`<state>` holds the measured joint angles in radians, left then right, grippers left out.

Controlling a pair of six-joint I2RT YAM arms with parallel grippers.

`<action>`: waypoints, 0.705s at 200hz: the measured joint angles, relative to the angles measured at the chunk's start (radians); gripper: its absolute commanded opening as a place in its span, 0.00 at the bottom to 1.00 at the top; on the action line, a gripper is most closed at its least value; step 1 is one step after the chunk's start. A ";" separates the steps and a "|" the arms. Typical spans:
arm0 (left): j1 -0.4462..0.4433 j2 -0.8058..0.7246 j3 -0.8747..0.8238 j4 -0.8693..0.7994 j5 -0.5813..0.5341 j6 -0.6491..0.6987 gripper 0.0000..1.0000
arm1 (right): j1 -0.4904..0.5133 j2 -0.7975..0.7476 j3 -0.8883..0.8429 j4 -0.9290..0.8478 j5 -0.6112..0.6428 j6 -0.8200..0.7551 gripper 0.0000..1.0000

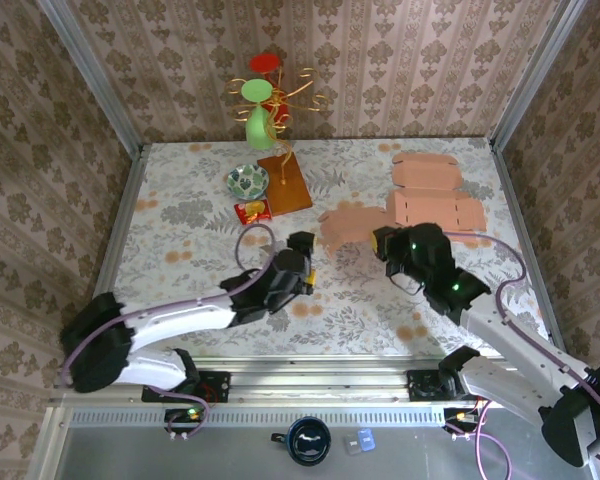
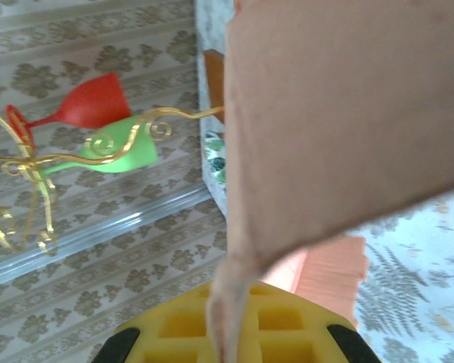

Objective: Fold the paper box

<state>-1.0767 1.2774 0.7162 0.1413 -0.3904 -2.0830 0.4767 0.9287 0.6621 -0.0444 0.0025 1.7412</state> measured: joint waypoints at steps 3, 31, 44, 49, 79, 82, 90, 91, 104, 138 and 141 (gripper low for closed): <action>0.009 -0.022 0.003 -0.023 0.003 -0.003 0.97 | -0.006 0.004 0.019 -0.012 -0.004 -0.003 0.00; 0.097 -0.186 0.042 -0.206 0.061 0.079 0.96 | -0.055 0.061 0.194 -0.135 -0.043 -0.022 0.00; 0.150 -0.229 0.058 -0.279 0.112 0.129 0.93 | -0.067 0.095 0.277 -0.211 -0.056 -0.031 0.00; 0.169 -0.237 0.063 -0.302 0.130 0.149 0.92 | -0.069 0.109 0.313 -0.243 -0.060 -0.035 0.00; 0.285 -0.240 0.112 -0.483 0.256 0.293 0.89 | -0.070 0.171 0.517 -0.438 -0.077 -0.042 0.00; 0.296 -0.240 0.119 -0.503 0.267 0.308 0.88 | -0.068 0.174 0.536 -0.457 -0.078 -0.041 0.00; 0.319 -0.237 0.138 -0.551 0.292 0.344 0.87 | -0.066 0.180 0.580 -0.500 -0.079 -0.040 0.00; 0.322 -0.236 0.142 -0.560 0.297 0.351 0.87 | -0.065 0.180 0.587 -0.507 -0.079 -0.040 0.00; 0.357 -0.232 0.175 -0.624 0.333 0.411 0.86 | -0.055 0.192 0.657 -0.583 -0.082 -0.034 0.00; 0.436 -0.215 0.250 -0.748 0.408 0.544 0.82 | -0.021 0.280 0.774 -0.700 -0.098 0.014 0.00; 0.442 -0.211 0.254 -0.755 0.415 0.555 0.81 | -0.019 0.293 0.775 -0.700 -0.101 0.020 0.00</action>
<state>-0.6350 1.0660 0.9707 -0.6136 0.0246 -1.5280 0.4576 1.2221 1.4368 -0.7448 -0.0986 1.7611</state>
